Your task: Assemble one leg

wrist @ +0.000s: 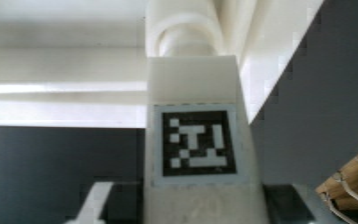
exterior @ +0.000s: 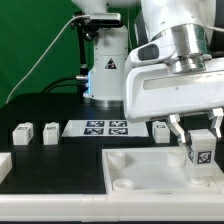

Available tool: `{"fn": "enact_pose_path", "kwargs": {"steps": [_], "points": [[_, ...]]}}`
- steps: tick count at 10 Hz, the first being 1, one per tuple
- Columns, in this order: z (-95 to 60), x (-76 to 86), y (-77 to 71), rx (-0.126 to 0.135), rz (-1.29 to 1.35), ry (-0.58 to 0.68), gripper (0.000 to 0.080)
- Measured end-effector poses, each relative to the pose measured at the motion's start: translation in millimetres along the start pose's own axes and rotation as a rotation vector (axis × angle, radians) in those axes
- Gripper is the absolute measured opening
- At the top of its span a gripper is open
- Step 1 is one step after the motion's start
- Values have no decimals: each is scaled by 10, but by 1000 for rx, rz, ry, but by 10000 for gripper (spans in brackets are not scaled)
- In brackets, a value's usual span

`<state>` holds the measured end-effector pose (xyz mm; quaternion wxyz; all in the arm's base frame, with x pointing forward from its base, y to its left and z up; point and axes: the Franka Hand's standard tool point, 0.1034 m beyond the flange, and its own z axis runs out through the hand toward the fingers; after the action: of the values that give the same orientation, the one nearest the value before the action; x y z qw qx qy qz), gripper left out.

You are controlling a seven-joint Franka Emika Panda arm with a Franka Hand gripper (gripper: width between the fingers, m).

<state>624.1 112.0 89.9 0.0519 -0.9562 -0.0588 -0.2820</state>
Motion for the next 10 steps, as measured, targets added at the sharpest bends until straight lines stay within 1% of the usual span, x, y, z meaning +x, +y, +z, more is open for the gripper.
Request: {"fn": "enact_pose_path", "kwargs": {"steps": [2,5,6,7,8,9,10], "points": [[51,-58,12,-1,2,-6,294],[81,-44,1,-9,0,45,294],[101,-85,-5,-6,0,28,360],[97,-80,-2,-6,0,27,360],[85,-63,8,-7,1,29,542],[79,-55,8,-7,1,31,623],[81,-57,9,-7,1,30,623]]}}
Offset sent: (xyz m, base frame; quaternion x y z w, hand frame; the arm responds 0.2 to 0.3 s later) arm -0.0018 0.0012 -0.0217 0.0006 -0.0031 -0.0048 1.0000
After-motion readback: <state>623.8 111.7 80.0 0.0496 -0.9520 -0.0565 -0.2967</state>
